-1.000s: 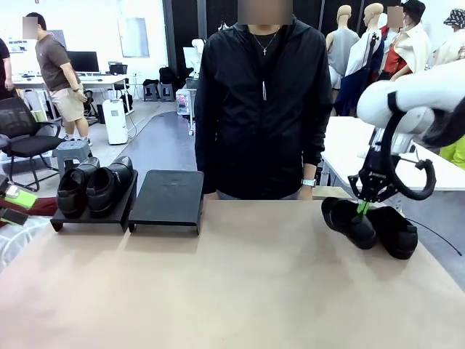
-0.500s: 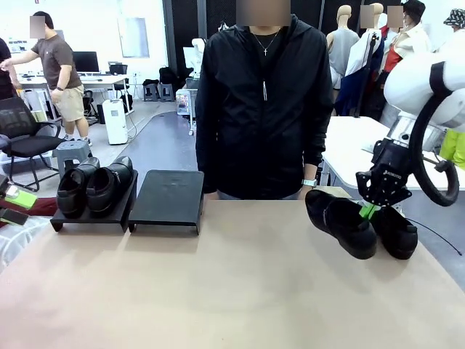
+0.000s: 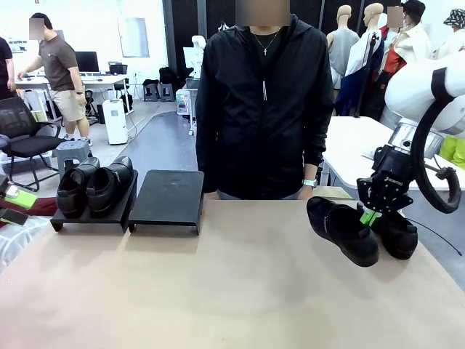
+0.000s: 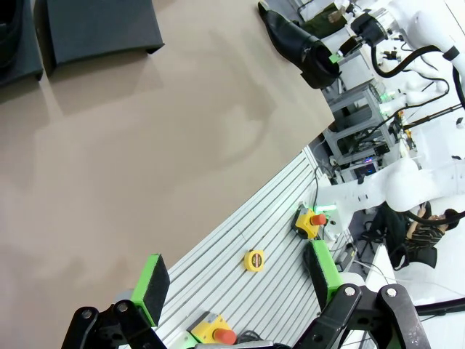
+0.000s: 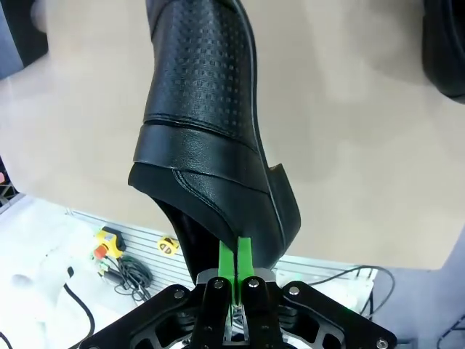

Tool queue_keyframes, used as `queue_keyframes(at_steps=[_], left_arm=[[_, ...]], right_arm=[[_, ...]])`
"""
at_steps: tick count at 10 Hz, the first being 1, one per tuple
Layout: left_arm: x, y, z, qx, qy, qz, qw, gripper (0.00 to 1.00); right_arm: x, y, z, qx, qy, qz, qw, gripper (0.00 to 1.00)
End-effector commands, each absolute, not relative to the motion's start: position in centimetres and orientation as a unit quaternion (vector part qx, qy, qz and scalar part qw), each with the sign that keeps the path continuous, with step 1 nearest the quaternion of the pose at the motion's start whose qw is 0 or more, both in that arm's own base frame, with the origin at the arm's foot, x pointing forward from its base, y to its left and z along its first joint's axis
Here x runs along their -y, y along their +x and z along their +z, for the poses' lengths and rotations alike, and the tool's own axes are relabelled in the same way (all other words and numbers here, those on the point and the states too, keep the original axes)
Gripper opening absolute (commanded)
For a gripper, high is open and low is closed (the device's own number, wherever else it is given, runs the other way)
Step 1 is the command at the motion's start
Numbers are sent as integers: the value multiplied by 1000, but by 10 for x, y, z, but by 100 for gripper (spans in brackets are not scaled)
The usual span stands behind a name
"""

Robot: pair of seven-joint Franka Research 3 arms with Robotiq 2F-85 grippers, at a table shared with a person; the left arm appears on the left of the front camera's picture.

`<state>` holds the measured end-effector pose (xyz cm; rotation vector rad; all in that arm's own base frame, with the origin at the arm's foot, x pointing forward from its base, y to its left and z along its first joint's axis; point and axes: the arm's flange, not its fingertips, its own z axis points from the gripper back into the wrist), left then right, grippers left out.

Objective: Organize the shoes by placing them on the stand.
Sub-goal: Pick up one Shoe and place it in the middle of the table.

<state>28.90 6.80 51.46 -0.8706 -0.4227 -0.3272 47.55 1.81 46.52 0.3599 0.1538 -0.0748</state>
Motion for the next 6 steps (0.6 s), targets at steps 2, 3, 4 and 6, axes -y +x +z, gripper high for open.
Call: queue_keyframes(at_steps=[2, 3, 4, 6], left_arm=[[-70, 288, 515, 199, -414, -161, 874, 100], [-70, 288, 515, 199, -414, -161, 874, 100], [-70, 288, 515, 199, -414, -161, 874, 100], [-70, 288, 515, 199, -414, -161, 874, 100]], right_arm=[[-61, 447, 468, -43, 236, -30, 970, 0], [-98, 419, 467, -37, 274, -80, 958, 0], [-129, 397, 464, -28, 290, -68, 954, 0], [-190, 386, 441, 5, 318, -75, 945, 0]])
